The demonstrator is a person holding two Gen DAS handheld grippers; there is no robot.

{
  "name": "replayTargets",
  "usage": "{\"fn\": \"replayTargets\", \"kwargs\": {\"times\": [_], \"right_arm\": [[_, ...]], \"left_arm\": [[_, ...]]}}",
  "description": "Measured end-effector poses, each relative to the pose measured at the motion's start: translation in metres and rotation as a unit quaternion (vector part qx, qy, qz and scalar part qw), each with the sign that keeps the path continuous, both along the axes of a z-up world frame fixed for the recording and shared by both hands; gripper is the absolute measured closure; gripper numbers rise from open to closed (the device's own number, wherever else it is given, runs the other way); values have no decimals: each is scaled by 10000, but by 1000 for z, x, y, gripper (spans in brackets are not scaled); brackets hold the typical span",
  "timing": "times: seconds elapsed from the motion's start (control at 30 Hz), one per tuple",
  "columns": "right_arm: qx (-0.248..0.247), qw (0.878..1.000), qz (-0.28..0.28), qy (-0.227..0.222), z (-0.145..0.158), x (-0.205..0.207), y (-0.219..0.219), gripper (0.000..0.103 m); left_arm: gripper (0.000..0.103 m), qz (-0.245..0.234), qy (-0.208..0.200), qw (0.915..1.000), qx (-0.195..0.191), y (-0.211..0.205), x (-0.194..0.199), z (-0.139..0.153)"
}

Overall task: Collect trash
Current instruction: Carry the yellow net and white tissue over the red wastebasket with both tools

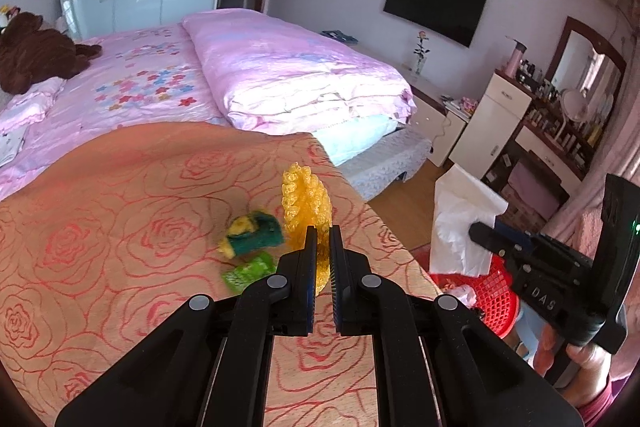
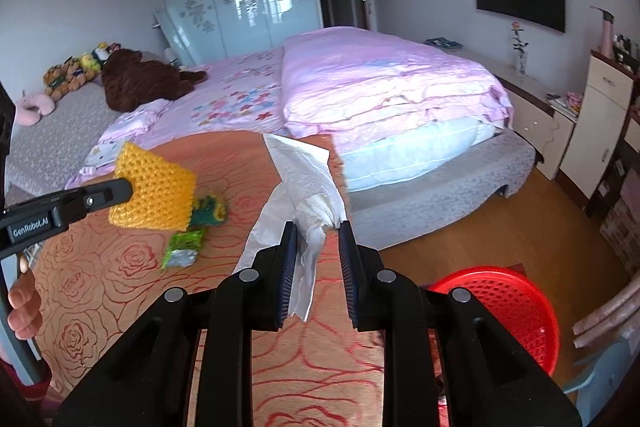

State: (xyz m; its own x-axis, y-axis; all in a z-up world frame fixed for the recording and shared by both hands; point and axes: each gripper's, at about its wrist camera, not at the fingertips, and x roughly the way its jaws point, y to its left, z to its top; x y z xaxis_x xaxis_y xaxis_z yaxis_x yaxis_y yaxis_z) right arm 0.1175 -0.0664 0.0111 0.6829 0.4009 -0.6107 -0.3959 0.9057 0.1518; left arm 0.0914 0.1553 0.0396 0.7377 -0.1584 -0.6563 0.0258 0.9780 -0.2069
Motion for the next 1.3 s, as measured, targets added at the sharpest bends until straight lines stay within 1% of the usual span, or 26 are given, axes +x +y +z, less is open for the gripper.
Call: {"fn": "replayTargets", "kwargs": {"times": [0.33,0.6,0.93,1.13,1.3], "right_arm": [[90,9985,-545,-37,7,3,-53,81],[289,9936,-1087,67,5,8,-107,81],[279,9874,-1540,216,-11,7,-151,81],[224,9839,-1743,334,-25,8,-172,81],[131,9814,-1842,527,-43,13,-183,81]], "left_arm": [[97,-374,78,9993,37,-42,17,-6],[97,-804,116,9967,49,-92,31,-10],[97,-1372,313,9897,267,-162,42,-30],[97,-1557,545,9861,215,-187,50,-49],[97,-1710,755,9820,252,-208,57,-68]]}}
